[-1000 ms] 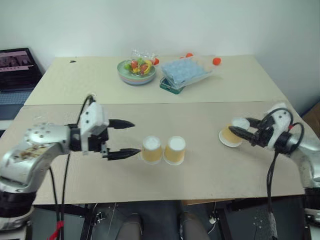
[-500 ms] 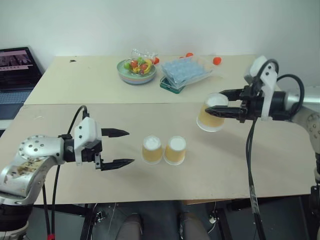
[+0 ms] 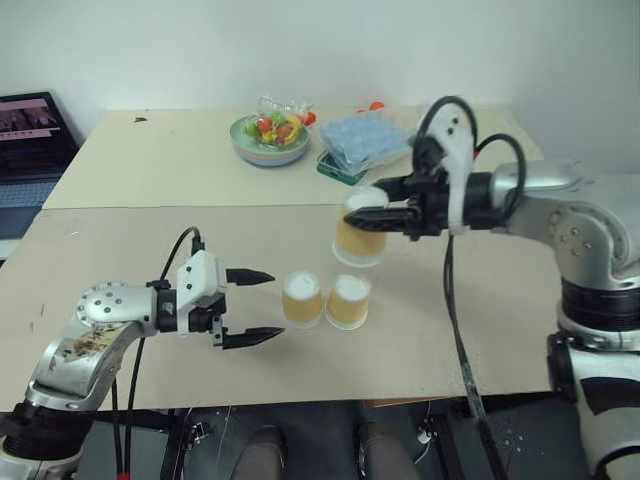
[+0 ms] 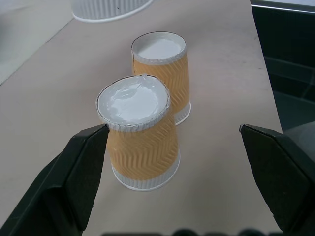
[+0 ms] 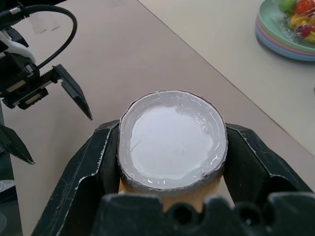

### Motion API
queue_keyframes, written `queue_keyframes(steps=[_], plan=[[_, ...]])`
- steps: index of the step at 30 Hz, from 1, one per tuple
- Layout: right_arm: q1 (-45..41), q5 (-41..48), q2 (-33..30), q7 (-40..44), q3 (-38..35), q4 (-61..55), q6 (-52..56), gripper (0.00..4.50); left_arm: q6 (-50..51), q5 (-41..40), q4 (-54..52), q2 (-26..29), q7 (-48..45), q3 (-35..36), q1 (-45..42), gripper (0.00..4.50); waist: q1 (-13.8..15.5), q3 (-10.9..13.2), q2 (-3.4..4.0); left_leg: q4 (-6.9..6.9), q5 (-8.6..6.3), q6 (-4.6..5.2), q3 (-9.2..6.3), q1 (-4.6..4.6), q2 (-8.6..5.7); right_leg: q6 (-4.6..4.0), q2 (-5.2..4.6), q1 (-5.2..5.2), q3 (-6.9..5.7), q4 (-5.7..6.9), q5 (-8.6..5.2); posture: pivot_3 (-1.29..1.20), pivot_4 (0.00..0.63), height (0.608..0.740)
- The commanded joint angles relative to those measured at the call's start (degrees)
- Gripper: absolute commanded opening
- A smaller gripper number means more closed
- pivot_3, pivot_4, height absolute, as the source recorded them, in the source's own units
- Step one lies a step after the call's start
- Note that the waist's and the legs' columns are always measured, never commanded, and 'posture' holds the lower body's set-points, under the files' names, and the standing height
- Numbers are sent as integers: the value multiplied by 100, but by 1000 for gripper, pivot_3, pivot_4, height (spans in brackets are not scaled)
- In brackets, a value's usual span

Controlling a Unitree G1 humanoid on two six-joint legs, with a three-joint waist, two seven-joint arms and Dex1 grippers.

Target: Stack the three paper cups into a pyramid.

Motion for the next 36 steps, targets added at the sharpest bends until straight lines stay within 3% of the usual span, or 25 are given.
queue_keyframes(steps=[1,12,35,36], plan=[[-131,228,216,-327,-354,-363,350,2646,-175,41,-20,-41,-2,-24,-115,4500,2,0,0,1,0,0,0,0,0,0,0,0,0,0,0,0,150,740],[26,488,1059,-1081,-636,-891,1141,2646,-274,111,166,-159,-63,-195,-321,4500,-24,-1,1,1,0,0,0,7,0,0,2,-1,1,24,0,0,150,740],[584,374,1125,-1391,-123,-1224,699,2646,-268,161,342,-164,-145,-277,-604,4500,-37,-1,1,1,3,-3,0,21,1,0,5,1,2,30,-1,0,150,740],[591,373,1127,-1394,-118,-1229,695,3130,-265,161,341,-166,-144,-278,-607,4500,-37,-1,1,1,3,-3,1,21,1,0,5,1,2,29,-1,0,150,740]])
